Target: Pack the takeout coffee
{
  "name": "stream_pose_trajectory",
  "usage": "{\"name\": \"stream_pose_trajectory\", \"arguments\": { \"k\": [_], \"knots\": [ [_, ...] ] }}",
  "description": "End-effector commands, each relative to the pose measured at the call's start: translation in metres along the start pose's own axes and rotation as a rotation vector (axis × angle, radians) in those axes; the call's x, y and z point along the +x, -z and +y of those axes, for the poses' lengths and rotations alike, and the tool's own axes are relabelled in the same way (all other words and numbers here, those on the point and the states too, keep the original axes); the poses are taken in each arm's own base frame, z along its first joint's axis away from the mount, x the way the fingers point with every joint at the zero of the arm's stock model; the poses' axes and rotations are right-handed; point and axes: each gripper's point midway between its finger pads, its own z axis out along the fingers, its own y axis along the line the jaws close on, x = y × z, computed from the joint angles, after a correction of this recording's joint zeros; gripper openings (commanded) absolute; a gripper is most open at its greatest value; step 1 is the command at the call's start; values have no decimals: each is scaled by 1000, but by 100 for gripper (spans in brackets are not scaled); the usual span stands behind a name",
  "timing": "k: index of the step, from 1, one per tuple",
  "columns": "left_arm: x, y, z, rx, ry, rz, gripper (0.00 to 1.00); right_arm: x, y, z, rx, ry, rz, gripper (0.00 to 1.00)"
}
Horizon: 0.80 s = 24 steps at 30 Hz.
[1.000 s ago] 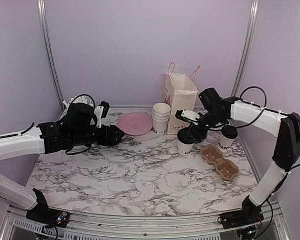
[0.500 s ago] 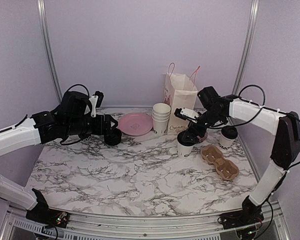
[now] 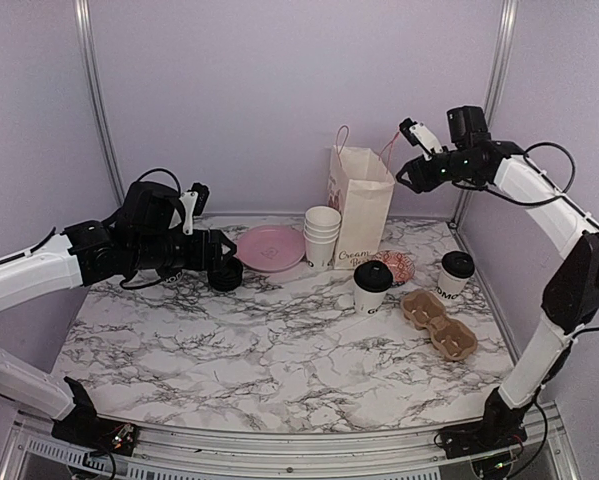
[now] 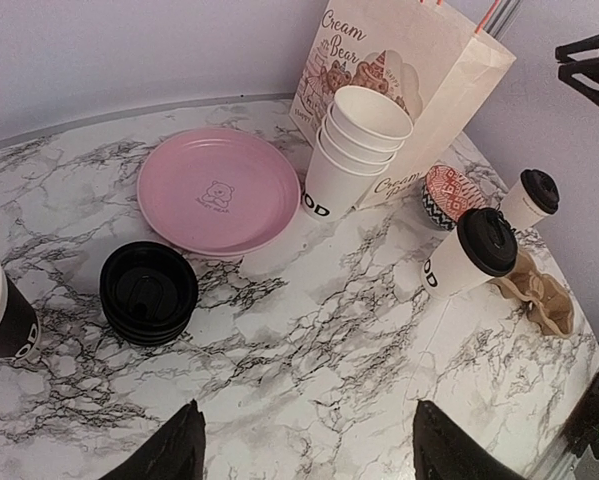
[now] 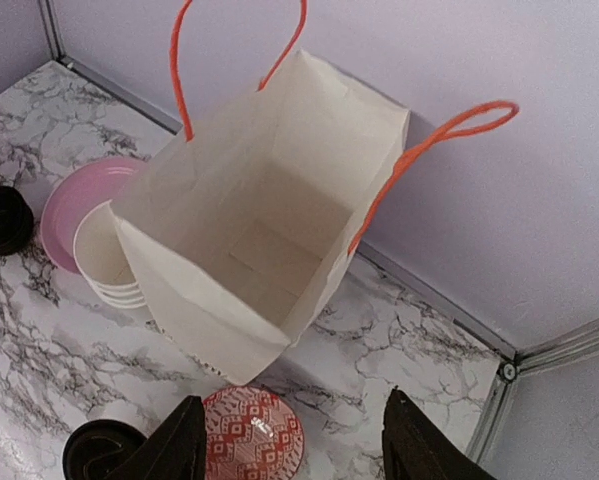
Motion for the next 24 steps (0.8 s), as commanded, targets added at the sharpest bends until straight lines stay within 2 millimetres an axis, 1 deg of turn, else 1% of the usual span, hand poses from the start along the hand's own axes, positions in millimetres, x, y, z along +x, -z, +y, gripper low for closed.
{"name": "stream_pose_trajectory", "arguments": {
  "k": [1, 5, 8, 11, 14, 15, 19, 20, 21, 24],
  "knots": [
    [5, 2, 2, -1, 14, 17, 72, -34, -22, -27, 78, -117, -60, 58],
    [10, 4, 3, 6, 30, 24, 72, -52, -44, -46, 114, -153, -71, 58],
    [12, 6, 4, 11, 43, 24, 71, -50, -65, -55, 132, -174, -41, 56],
    [14, 8, 4, 13, 51, 22, 71, -41, -82, -61, 153, -180, -17, 49],
    [14, 9, 5, 10, 54, 17, 71, -36, -92, -64, 152, -182, -6, 41],
    [14, 10, 5, 10, 55, 15, 71, -37, -94, -63, 142, -182, -10, 36],
    [18, 7, 6, 8, 59, 24, 71, -41, -99, -60, 113, -181, -25, 13],
    [18, 6, 6, 10, 60, 26, 71, -42, -100, -59, 107, -180, -29, 4],
    [19, 5, 6, 10, 61, 30, 71, -44, -100, -60, 105, -178, -36, 0],
    [20, 3, 5, 17, 65, 32, 71, -52, -97, -66, 125, -172, -62, 0]
  ]
}}
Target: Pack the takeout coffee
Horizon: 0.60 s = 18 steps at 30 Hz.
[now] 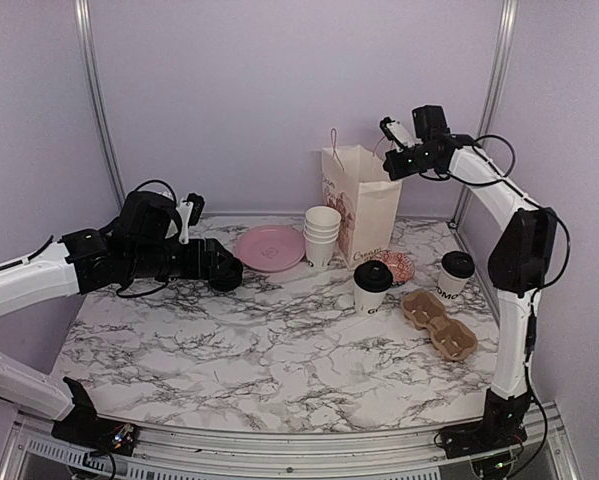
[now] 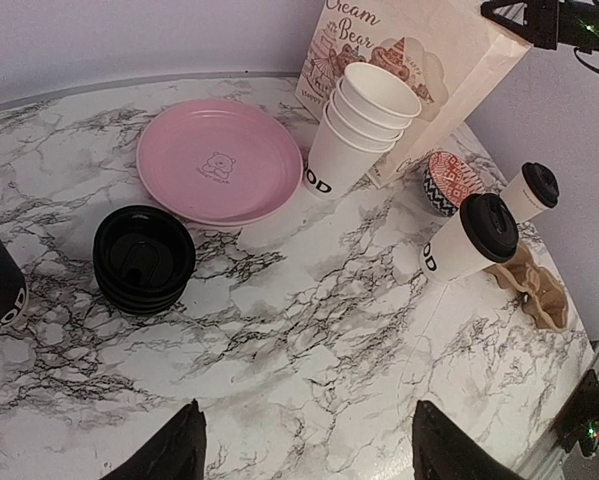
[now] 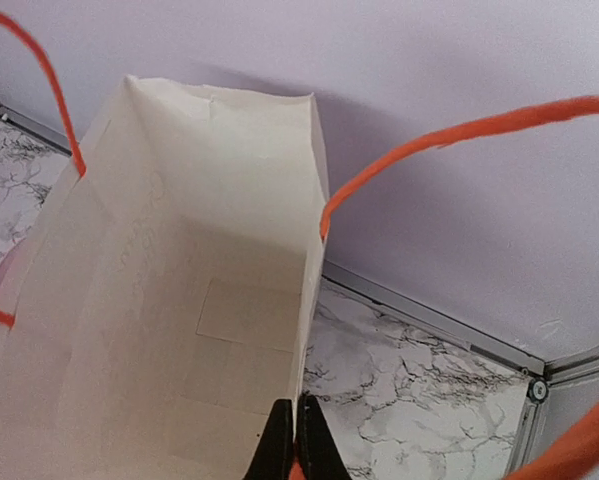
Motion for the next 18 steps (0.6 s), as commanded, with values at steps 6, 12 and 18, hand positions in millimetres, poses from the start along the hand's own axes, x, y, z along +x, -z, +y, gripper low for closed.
{"name": "stream_pose_trajectory", "arguments": {
  "k": [6, 12, 18],
  "knots": [
    [-2, 4, -2, 19, 11, -9, 71, -68, 60, -7, 33, 47, -187, 0],
    [-12, 10, -2, 10, -16, -40, 71, -120, 151, 15, -31, 110, -387, 0],
    [-38, 34, 0, -39, -82, -99, 72, -126, 214, 75, -285, 203, -484, 0]
  ]
}}
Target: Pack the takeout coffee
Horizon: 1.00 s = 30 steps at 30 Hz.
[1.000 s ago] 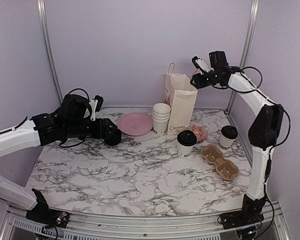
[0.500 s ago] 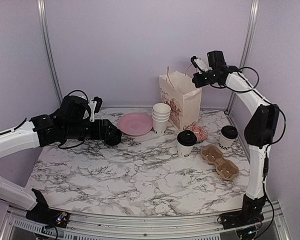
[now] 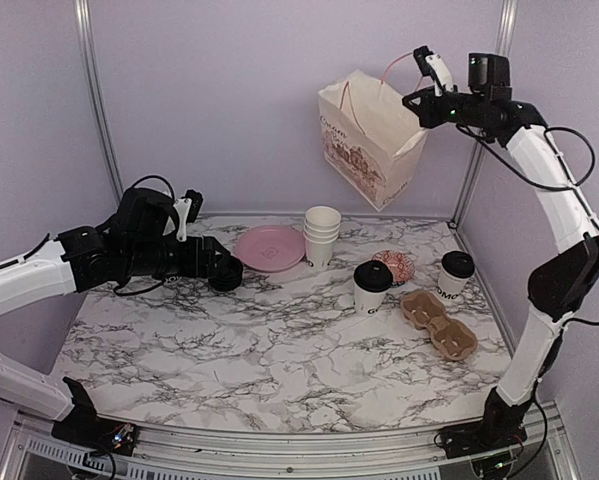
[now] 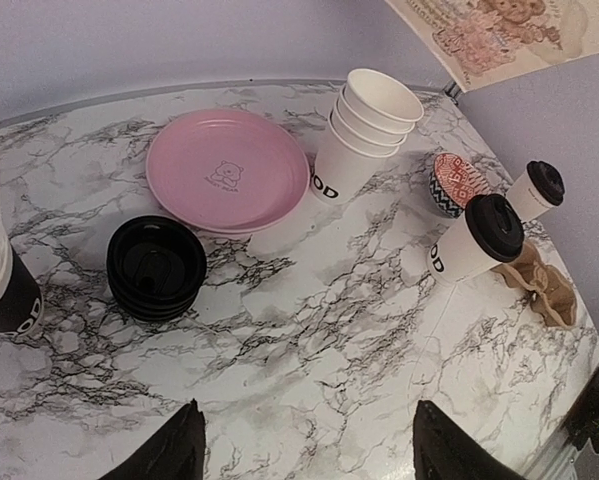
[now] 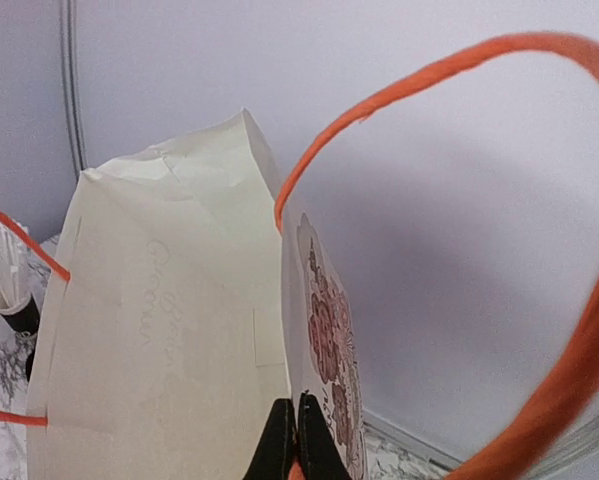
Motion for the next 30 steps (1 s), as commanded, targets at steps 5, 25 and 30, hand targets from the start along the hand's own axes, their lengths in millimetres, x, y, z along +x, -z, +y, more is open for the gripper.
{"name": "stream_pose_trajectory", "arguments": {
  "k": [5, 25, 30],
  "knots": [
    [-79, 89, 8, -124, -160, -202, 74, -19, 63, 140, -486, 185, -120, 0],
    [-72, 130, -74, 324, -364, -91, 78, 132, 81, 344, -1110, 374, 183, 0],
    [-60, 100, -87, 383, -374, -8, 77, 134, 68, 342, -1074, 381, 200, 31]
  ]
}}
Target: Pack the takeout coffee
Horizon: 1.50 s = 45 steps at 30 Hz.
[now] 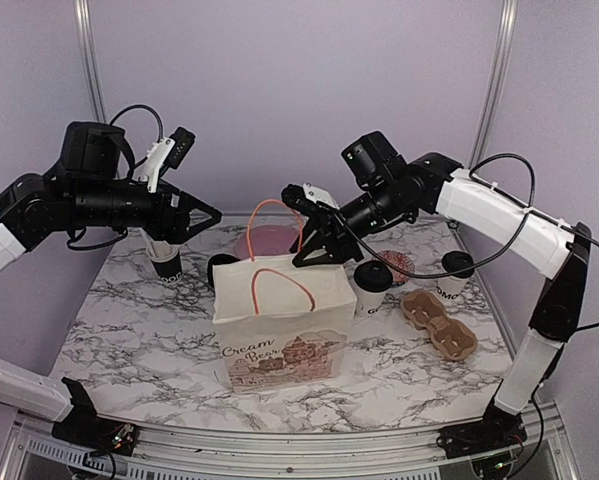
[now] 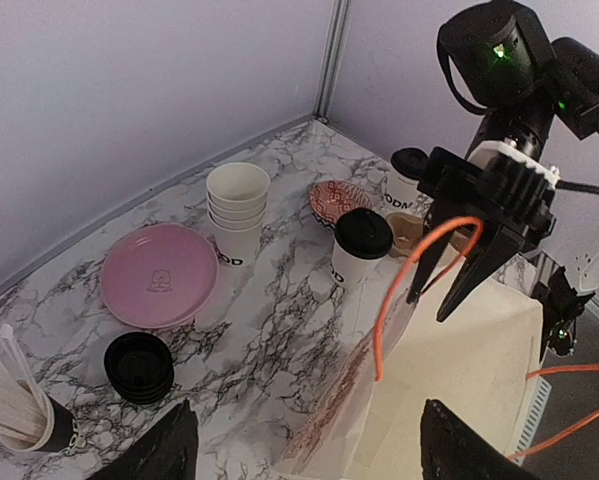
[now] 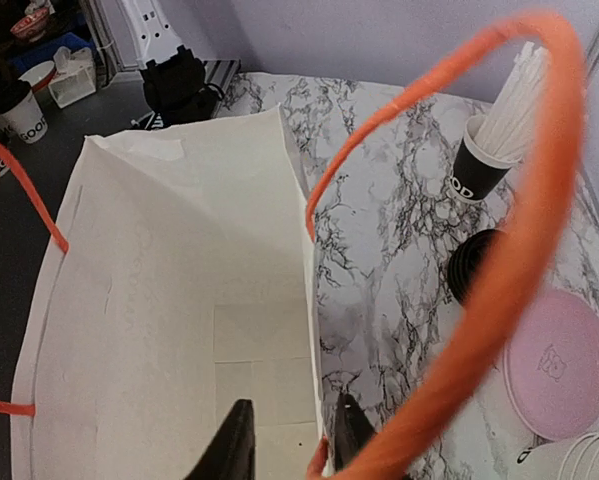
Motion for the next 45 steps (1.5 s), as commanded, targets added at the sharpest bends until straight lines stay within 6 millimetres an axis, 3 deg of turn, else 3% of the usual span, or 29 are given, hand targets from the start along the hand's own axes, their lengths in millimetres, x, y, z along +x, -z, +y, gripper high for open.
{"name": "stream_pose_trajectory", "arguments": {
  "k": [1, 10, 12, 16, 20, 24, 29, 33, 38, 43, 45],
  "knots": [
    [15, -19, -23, 154, -18, 75, 77, -7, 6, -4, 30, 31, 3, 37],
    [17, -44, -21, 162, -115, 114, 81, -23, 48, -8, 129, 61, -15, 67],
    [21, -52, -23, 180, -141, 135, 81, -17, 63, -12, 158, 45, -12, 78],
    [34, -68, -16, 165, -182, 193, 79, 1, 94, -15, 209, -7, -21, 81],
    [42, -81, -16, 182, -209, 239, 69, 38, 118, -10, 262, -79, 28, 82],
    [50, -93, -19, 218, -207, 289, 44, 85, 146, -5, 344, -154, 54, 76],
    [56, -107, -18, 223, -203, 333, 25, 126, 165, -1, 419, -232, 88, 71],
    [60, -113, -23, 262, -196, 352, 23, 153, 170, 0, 449, -294, 124, 69],
    [59, -111, -26, 274, -189, 360, 13, 190, 183, -11, 515, -430, 194, 61],
    [55, -98, -26, 261, -198, 340, 0, 248, 191, -18, 581, -613, 327, 55],
    [55, -93, -25, 249, -204, 336, 0, 271, 195, -18, 620, -675, 382, 55]
  ]
}}
